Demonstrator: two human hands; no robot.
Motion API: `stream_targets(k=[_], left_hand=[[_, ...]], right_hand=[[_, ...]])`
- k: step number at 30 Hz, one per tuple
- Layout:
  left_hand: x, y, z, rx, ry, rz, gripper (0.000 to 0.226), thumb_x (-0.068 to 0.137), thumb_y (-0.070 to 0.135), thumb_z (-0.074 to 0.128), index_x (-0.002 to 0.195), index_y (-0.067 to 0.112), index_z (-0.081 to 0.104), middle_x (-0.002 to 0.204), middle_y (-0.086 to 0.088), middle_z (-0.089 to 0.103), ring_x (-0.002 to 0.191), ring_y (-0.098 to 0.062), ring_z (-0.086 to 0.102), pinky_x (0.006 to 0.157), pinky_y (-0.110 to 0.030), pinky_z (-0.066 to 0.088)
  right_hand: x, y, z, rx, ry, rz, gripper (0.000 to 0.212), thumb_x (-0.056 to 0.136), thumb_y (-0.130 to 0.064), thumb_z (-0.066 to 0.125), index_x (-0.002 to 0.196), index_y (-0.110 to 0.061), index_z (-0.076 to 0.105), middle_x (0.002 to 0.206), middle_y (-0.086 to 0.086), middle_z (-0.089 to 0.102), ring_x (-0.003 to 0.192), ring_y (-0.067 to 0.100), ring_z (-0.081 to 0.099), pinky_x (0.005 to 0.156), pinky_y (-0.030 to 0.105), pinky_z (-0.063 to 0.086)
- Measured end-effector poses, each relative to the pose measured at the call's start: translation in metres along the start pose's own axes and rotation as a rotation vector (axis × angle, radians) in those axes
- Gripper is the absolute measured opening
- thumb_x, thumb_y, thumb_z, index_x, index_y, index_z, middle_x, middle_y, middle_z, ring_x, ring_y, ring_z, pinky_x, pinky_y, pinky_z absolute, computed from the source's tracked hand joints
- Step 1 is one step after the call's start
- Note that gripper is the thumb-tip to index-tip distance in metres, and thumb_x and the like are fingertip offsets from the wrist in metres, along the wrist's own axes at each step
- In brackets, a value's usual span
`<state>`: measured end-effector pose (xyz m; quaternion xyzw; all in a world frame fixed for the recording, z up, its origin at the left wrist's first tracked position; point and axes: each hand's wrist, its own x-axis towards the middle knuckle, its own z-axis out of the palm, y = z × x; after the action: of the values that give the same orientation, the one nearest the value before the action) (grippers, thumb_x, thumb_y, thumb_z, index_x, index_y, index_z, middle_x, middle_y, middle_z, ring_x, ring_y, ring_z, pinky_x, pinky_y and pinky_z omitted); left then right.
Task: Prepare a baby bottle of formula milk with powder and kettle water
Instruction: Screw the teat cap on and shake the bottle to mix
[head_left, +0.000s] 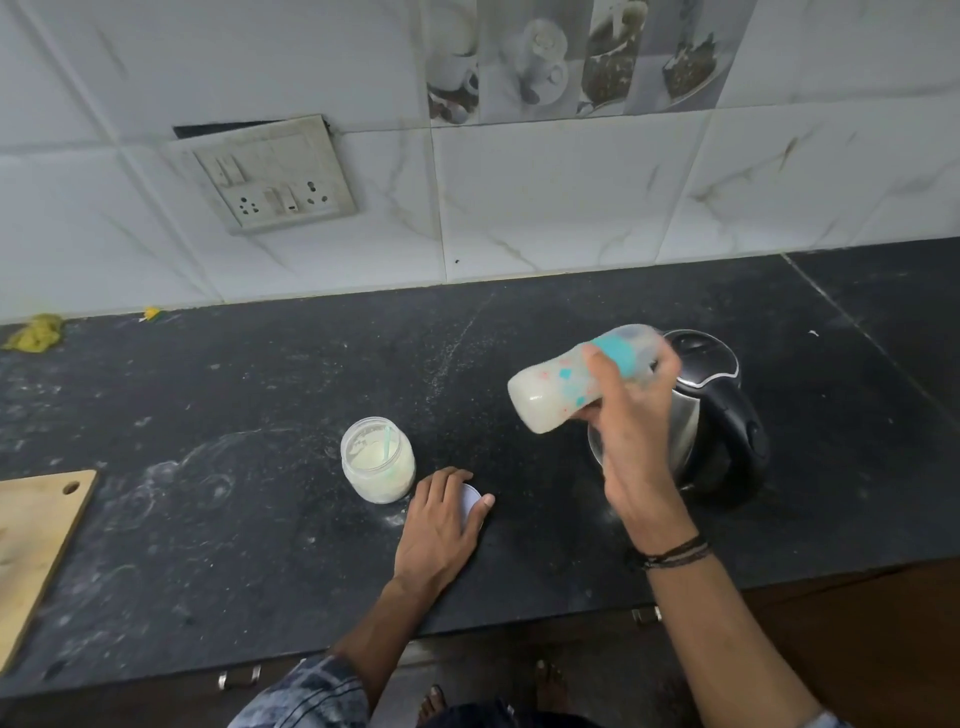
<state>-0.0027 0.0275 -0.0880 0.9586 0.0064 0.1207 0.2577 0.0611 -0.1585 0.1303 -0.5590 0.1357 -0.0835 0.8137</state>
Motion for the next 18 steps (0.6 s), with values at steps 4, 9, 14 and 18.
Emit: stream_targets(k=[4, 9, 14, 18], left_hand=[[0.0002, 0.0004, 0.0016, 0.007, -0.003, -0.004, 0.055, 0.103, 0.062, 0.038, 0.128, 0.019, 0.059, 0.129, 0.004, 0.058, 0.119, -0.015, 0.050, 0.107, -0.032, 0.042], [0.0002, -0.0009, 0.0023, 0.002, 0.002, 0.000, 0.052, 0.103, 0.062, 0.039, 0.127, 0.020, 0.059, 0.129, 0.005, 0.057, 0.119, -0.015, 0.051, 0.106, -0.032, 0.042], [-0.0002, -0.0037, 0.0054, 0.015, 0.009, 0.020, 0.053, 0.104, 0.062, 0.038, 0.127, 0.019, 0.059, 0.129, 0.004, 0.057, 0.119, -0.017, 0.051, 0.107, -0.032, 0.041], [0.0003, -0.0014, 0.0034, 0.020, 0.005, 0.001, 0.053, 0.104, 0.062, 0.037, 0.128, 0.020, 0.059, 0.130, 0.005, 0.057, 0.120, -0.015, 0.051, 0.108, -0.031, 0.041]], right_hand=[[0.0051, -0.0117, -0.0037, 0.125, 0.105, -0.055, 0.059, 0.096, -0.017, 0.070, 0.144, -0.023, 0.035, 0.122, -0.002, 0.061, 0.098, 0.008, 0.073, 0.068, 0.032, 0.060], [-0.0001, -0.0105, -0.0024, -0.014, -0.019, -0.028, 0.059, 0.094, -0.013, 0.072, 0.141, -0.024, 0.039, 0.114, -0.003, 0.066, 0.099, 0.011, 0.073, 0.068, 0.034, 0.061], [-0.0017, -0.0070, 0.0005, -0.001, -0.014, -0.003, 0.056, 0.094, -0.014, 0.072, 0.139, -0.023, 0.040, 0.116, -0.003, 0.063, 0.097, 0.011, 0.073, 0.064, 0.033, 0.060], [-0.0034, -0.0043, -0.0013, 0.089, 0.056, -0.019, 0.053, 0.095, -0.012, 0.070, 0.137, -0.021, 0.041, 0.116, -0.003, 0.064, 0.091, 0.005, 0.073, 0.064, 0.034, 0.060]])
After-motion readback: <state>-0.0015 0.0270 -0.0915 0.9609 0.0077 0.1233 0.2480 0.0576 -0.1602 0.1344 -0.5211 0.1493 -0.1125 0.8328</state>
